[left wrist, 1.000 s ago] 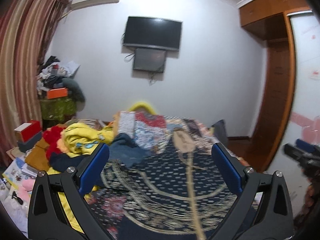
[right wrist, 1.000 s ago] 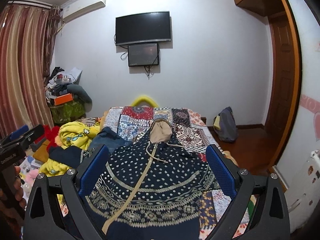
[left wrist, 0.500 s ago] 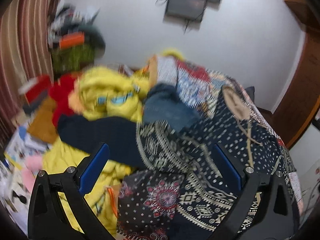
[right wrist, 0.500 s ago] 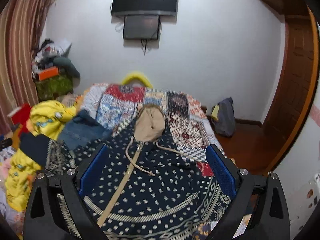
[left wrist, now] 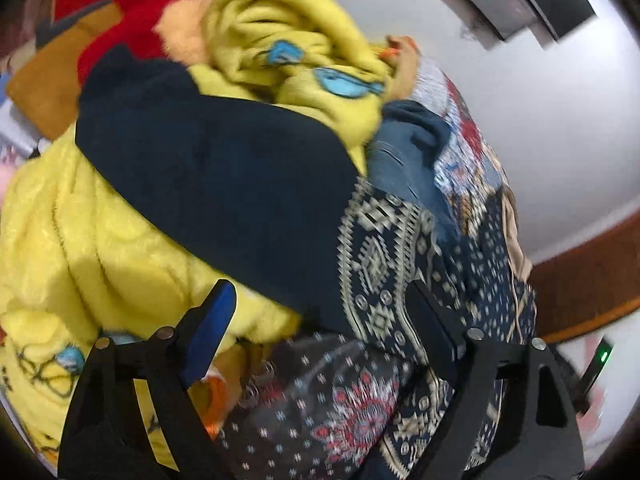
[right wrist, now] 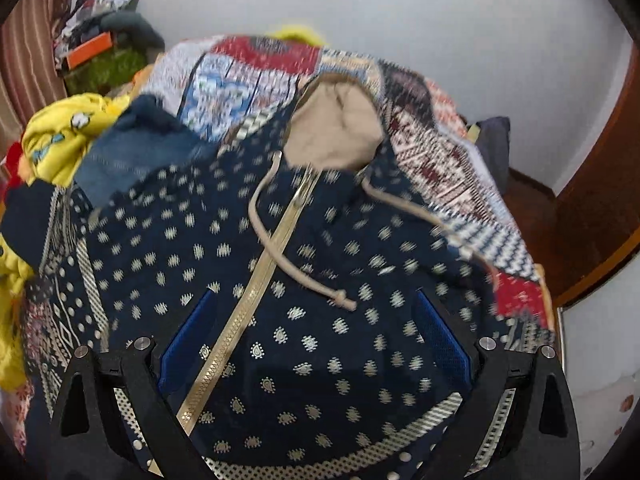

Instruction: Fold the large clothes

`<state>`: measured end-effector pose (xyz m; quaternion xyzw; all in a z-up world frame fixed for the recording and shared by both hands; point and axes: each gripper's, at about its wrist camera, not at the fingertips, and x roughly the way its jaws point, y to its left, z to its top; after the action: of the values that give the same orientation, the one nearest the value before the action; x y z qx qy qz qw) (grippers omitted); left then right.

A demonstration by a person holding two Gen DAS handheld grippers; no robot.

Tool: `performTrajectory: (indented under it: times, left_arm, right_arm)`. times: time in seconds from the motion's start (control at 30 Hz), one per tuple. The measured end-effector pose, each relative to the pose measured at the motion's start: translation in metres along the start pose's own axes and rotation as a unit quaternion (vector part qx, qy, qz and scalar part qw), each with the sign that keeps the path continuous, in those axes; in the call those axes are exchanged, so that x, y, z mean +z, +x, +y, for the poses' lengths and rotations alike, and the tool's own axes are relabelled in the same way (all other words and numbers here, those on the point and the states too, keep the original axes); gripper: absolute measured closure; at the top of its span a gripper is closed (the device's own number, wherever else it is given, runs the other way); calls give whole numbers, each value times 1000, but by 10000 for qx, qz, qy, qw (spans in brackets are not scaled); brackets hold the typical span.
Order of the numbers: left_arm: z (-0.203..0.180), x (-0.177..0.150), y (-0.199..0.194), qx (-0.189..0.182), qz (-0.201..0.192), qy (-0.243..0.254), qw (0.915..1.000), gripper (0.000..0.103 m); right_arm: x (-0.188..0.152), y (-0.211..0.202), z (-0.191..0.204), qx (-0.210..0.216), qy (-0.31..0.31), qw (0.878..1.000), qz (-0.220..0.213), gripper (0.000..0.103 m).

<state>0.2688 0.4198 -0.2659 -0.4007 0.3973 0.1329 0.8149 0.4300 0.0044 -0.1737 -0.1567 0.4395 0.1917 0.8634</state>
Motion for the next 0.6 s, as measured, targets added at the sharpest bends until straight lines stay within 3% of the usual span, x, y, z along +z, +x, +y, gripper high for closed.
performTrajectory:
  times: [0.2, 0.43, 0.53, 0.6]
  left_arm:
    - [25, 24, 22, 140, 6, -477, 9988, 23]
    - [30, 38, 40, 545, 44, -586, 9968, 26]
    - [30, 41, 46, 909, 149, -461, 9947, 41]
    - [30, 38, 44, 939, 202, -481, 9942, 41]
  right_arm:
    - [-6, 14, 1, 54, -71, 9998, 152, 6]
    - [-5, 15, -6, 196, 78, 9996, 193, 6]
    - [-7, 10, -8, 221, 124, 9995, 168, 6]
    - [-9, 5, -9, 214, 114, 9996, 151, 6]
